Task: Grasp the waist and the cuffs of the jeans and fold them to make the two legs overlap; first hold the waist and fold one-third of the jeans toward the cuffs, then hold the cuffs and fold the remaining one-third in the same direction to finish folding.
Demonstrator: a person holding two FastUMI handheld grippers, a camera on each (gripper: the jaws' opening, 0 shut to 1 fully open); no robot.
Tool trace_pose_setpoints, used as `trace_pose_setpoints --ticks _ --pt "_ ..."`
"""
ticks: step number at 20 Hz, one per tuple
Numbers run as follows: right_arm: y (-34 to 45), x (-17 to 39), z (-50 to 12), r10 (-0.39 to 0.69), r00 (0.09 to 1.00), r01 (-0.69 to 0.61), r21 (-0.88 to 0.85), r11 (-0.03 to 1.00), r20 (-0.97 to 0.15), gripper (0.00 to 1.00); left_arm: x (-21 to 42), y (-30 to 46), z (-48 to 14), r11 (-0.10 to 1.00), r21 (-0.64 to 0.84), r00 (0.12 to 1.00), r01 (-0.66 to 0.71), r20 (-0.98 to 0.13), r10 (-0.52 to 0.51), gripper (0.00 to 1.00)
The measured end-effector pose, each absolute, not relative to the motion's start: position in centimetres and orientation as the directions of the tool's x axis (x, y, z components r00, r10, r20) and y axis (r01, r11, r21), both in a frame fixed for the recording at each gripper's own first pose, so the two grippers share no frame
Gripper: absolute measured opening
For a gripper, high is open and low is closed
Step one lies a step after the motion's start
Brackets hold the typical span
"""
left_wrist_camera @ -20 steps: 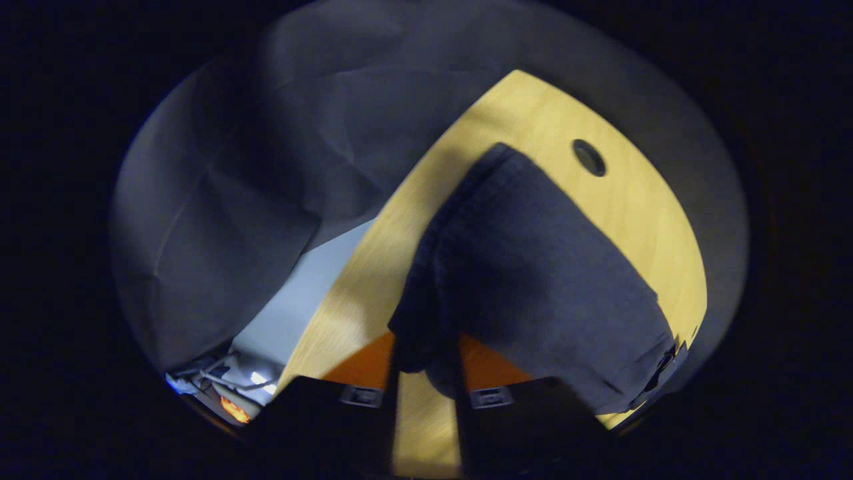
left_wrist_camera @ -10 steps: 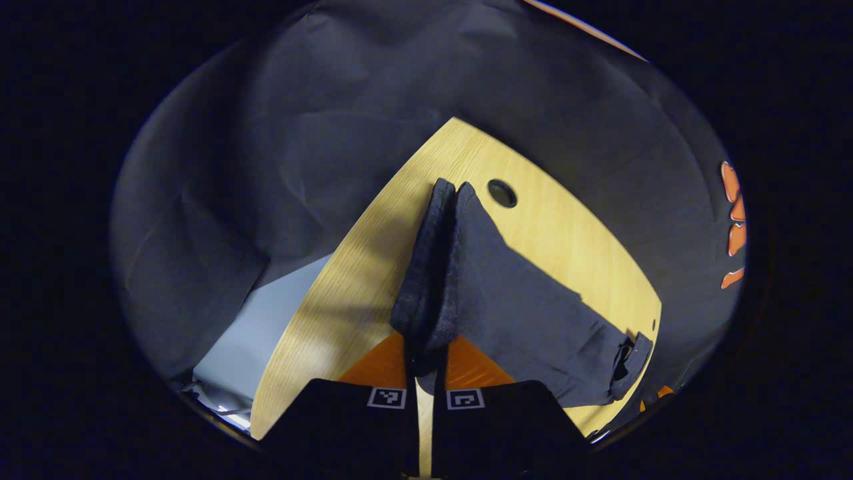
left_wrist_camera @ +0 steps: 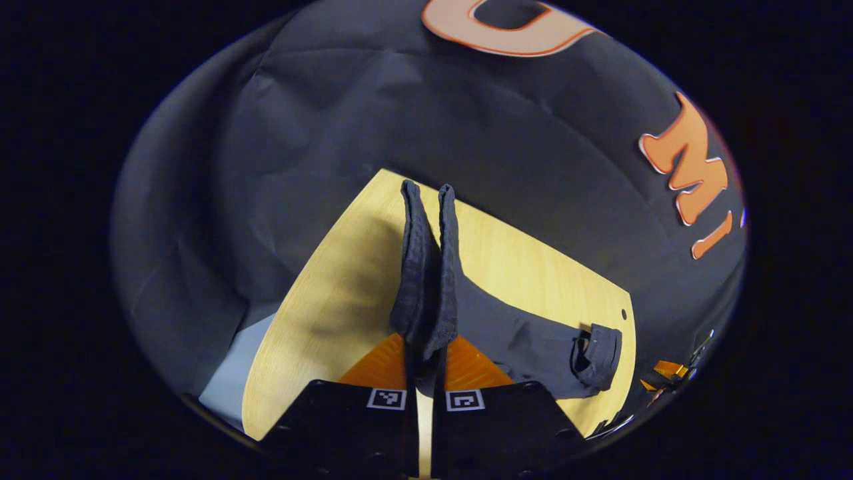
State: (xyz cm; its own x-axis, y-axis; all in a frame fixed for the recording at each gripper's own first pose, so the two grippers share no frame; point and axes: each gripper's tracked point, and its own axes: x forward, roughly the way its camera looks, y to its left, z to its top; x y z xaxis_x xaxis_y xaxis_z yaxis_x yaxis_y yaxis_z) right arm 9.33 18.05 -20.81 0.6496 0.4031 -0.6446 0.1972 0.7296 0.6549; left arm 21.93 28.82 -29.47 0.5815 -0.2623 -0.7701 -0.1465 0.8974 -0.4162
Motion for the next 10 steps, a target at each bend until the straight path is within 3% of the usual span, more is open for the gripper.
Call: trace_pose_setpoints --ticks 10 --pt "14.0 9.7 -22.3 0.437 0.626 0.088 0.615 0.783 -0.646 0.98 21.1 15.7 -18.6 0.908 -0.418 0.652 0.030 -0.681 -0.334 0.07"
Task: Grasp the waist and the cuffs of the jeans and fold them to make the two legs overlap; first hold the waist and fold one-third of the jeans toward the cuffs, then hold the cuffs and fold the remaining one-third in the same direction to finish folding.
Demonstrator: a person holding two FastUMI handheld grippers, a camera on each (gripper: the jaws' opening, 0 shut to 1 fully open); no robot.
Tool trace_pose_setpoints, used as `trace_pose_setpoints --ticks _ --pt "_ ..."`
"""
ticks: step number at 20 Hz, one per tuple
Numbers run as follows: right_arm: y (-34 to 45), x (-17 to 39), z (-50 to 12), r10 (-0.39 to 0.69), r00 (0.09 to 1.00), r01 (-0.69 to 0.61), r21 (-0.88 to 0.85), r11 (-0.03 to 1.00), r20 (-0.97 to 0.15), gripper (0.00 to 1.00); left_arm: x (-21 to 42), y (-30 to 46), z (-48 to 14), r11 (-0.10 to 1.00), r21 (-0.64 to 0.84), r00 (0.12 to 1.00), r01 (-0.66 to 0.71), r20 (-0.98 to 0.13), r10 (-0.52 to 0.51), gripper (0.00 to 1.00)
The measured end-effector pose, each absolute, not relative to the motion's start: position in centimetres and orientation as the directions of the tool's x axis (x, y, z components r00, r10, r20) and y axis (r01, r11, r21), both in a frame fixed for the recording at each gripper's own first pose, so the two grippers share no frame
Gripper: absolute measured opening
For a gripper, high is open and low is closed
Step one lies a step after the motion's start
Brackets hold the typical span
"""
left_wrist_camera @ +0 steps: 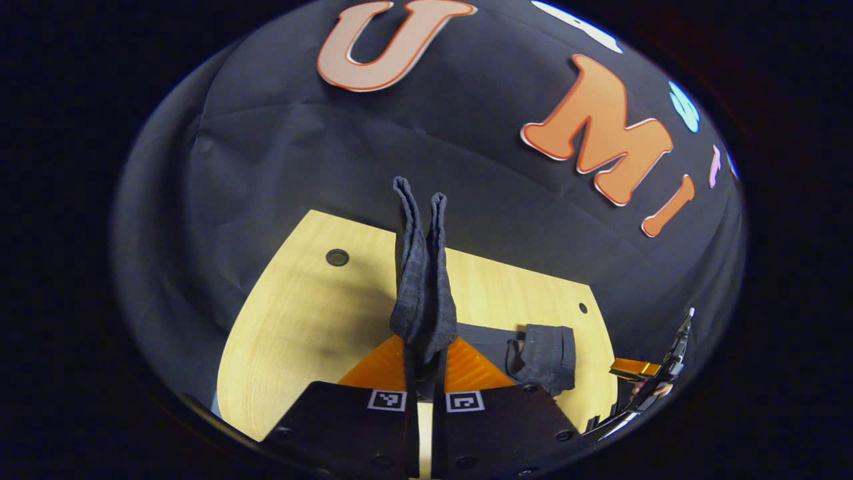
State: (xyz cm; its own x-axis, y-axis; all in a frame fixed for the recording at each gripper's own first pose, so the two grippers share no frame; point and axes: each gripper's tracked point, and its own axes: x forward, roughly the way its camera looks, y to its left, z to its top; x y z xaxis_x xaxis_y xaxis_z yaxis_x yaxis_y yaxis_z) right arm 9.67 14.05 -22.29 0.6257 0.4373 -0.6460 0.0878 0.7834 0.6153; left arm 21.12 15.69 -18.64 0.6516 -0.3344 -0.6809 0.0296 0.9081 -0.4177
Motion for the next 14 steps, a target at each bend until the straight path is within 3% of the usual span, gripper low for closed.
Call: trace_pose_setpoints --ticks 14 --pt "10.2 9.1 -25.7 0.455 0.580 0.057 0.591 0.805 -0.676 0.98 20.0 -1.0 -17.5 0.909 -0.315 0.567 0.272 -0.711 -0.416 0.07"
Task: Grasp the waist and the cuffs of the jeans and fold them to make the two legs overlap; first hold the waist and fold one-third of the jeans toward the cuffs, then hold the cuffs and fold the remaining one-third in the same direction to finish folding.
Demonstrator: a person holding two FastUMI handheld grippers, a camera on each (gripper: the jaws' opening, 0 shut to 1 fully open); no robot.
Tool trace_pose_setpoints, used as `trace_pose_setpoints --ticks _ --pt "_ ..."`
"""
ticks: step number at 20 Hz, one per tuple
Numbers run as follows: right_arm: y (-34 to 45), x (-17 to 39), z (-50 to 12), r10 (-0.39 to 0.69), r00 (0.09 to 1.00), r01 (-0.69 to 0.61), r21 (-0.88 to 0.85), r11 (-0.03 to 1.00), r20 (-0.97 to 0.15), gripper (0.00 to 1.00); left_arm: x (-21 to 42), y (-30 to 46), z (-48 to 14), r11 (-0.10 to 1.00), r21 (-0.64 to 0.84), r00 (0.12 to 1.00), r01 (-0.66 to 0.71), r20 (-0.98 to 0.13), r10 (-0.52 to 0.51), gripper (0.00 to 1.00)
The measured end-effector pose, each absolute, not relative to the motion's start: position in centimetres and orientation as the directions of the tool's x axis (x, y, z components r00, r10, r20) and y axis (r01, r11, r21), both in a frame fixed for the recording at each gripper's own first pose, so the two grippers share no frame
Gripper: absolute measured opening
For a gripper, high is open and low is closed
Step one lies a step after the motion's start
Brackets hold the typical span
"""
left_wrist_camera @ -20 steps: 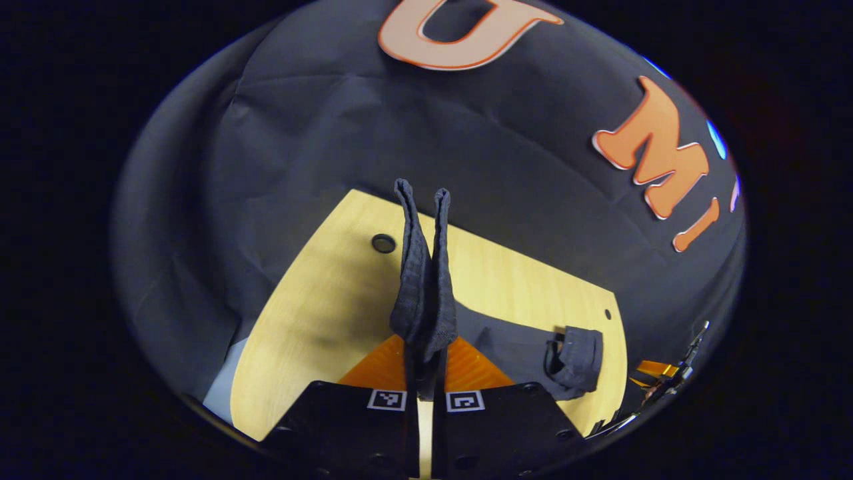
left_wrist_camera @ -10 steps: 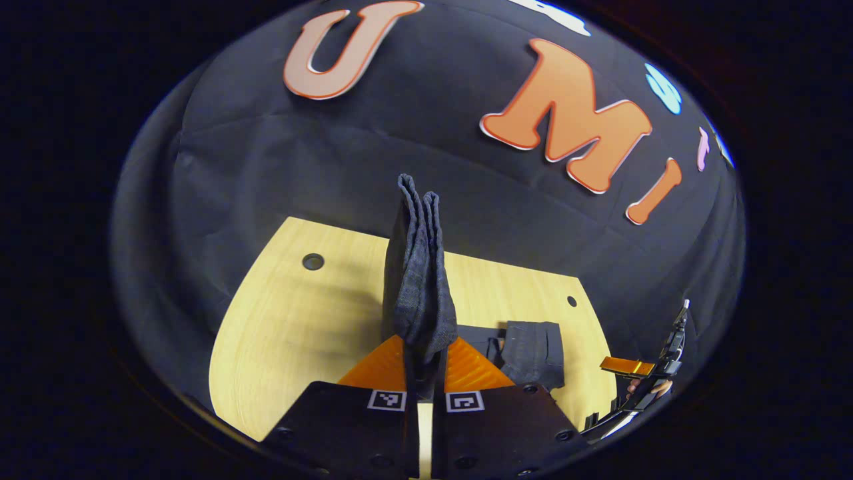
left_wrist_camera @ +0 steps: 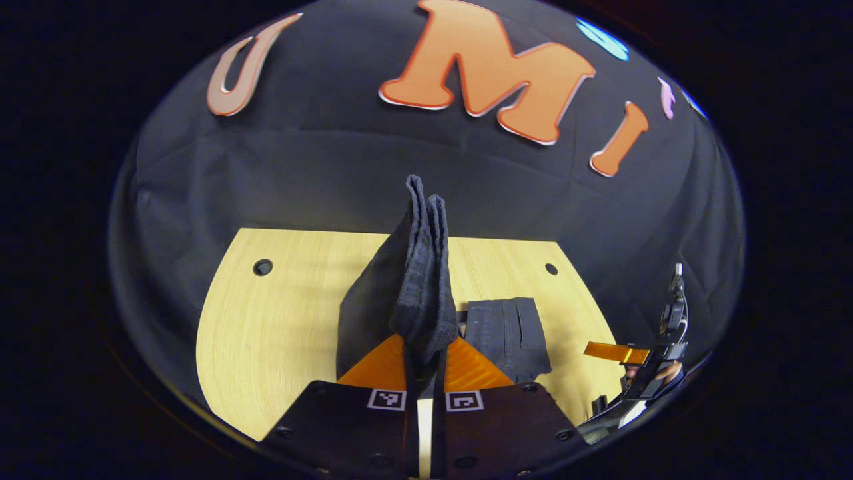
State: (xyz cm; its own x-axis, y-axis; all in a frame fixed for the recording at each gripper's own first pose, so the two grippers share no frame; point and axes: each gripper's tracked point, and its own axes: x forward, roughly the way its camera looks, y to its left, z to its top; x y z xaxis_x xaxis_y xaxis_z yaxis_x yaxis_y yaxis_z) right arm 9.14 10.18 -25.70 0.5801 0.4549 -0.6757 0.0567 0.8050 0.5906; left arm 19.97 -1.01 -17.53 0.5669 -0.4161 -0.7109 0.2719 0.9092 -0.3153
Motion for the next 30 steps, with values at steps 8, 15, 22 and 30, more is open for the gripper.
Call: trace_pose_setpoints --ticks 8,15,22,30 --pt "9.7 9.5 -25.8 0.472 0.577 0.036 0.598 0.800 -0.667 0.99 17.5 -9.7 -23.2 0.874 -0.237 0.438 0.424 -0.791 -0.427 0.09" --pt "9.4 10.2 -24.9 0.431 0.634 0.001 0.559 0.829 -0.642 0.98 15.3 -13.4 -27.2 0.851 -0.165 0.380 0.499 -0.841 -0.386 0.20" --pt "9.2 10.6 -22.3 0.375 0.720 -0.079 0.468 0.880 -0.584 0.98 14.2 -15.6 -25.2 0.835 -0.279 0.415 0.474 -0.766 -0.491 0.74" --pt "10.0 8.7 -12.9 0.257 0.881 -0.161 0.259 0.952 -0.397 0.98 14.8 -8.8 -17.5 0.904 -0.239 0.690 0.354 -0.586 -0.425 0.93"
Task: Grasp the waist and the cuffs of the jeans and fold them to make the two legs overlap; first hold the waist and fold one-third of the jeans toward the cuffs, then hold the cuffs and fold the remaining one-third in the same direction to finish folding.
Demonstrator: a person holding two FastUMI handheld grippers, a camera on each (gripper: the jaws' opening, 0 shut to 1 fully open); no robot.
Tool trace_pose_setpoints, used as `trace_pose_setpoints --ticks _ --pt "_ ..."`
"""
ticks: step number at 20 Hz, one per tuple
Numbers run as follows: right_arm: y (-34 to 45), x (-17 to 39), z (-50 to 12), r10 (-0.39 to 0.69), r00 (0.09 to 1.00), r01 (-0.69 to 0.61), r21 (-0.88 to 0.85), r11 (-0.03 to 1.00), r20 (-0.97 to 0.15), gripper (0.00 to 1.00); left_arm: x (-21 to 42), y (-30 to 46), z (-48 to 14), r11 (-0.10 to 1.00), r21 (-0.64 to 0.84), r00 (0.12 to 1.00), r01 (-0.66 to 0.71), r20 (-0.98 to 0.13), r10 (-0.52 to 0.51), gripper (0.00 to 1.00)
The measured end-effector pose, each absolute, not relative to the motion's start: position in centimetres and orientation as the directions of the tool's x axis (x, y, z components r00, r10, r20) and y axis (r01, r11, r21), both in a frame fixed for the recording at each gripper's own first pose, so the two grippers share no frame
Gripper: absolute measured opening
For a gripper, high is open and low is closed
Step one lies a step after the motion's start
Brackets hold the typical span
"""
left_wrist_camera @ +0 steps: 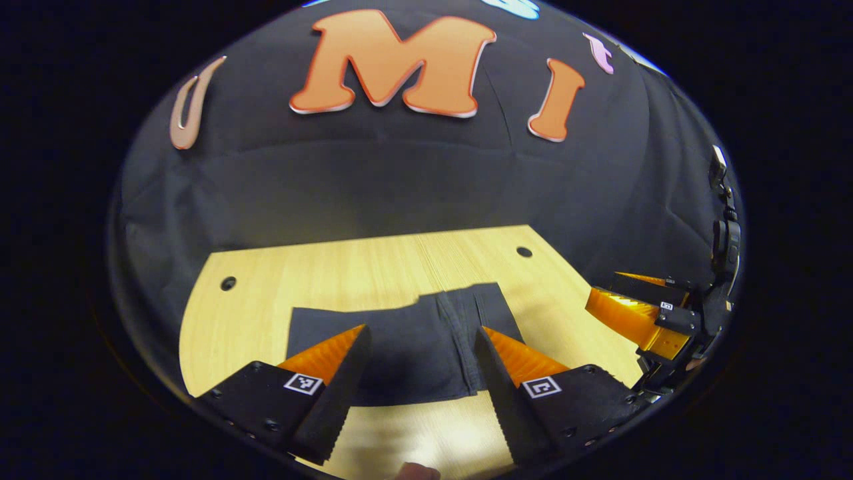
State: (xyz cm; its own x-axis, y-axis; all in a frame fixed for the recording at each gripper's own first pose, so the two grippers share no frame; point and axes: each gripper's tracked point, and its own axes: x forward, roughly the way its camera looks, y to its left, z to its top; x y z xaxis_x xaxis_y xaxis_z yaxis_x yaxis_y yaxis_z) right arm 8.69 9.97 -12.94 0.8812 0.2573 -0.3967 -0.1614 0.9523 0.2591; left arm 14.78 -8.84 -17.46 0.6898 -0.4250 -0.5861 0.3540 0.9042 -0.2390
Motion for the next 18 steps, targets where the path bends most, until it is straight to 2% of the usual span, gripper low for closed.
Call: trace_pose_setpoints --ticks 3,9,16,17,18 --pt "11.5 7.1 -8.9 0.239 0.923 -0.169 0.240 0.956 -0.302 0.98 13.9 -5.7 -14.1 0.923 -0.194 0.786 0.333 -0.484 -0.385 0.98" --pt "14.8 2.2 -0.2 0.193 0.981 -0.187 0.149 0.971 -0.022 0.98 9.9 -1.0 -7.8 0.944 -0.180 0.920 0.276 -0.233 -0.314 0.97" --pt "17.9 -3.4 3.6 0.183 0.977 -0.194 0.097 0.976 0.111 1.00 3.2 5.6 -2.6 0.961 -0.175 0.974 0.216 -0.035 -0.226 0.97" --pt "18.3 -3.9 3.9 0.181 0.974 -0.194 0.091 0.977 0.134 1.00 2.2 6.3 -1.8 0.964 -0.159 0.977 0.212 -0.003 -0.215 0.94" --pt "18.4 -4.5 4.3 0.180 0.972 -0.193 0.082 0.978 0.152 0.94 1.0 6.6 -1.1 0.967 -0.141 0.977 0.212 0.028 -0.210 0.93"
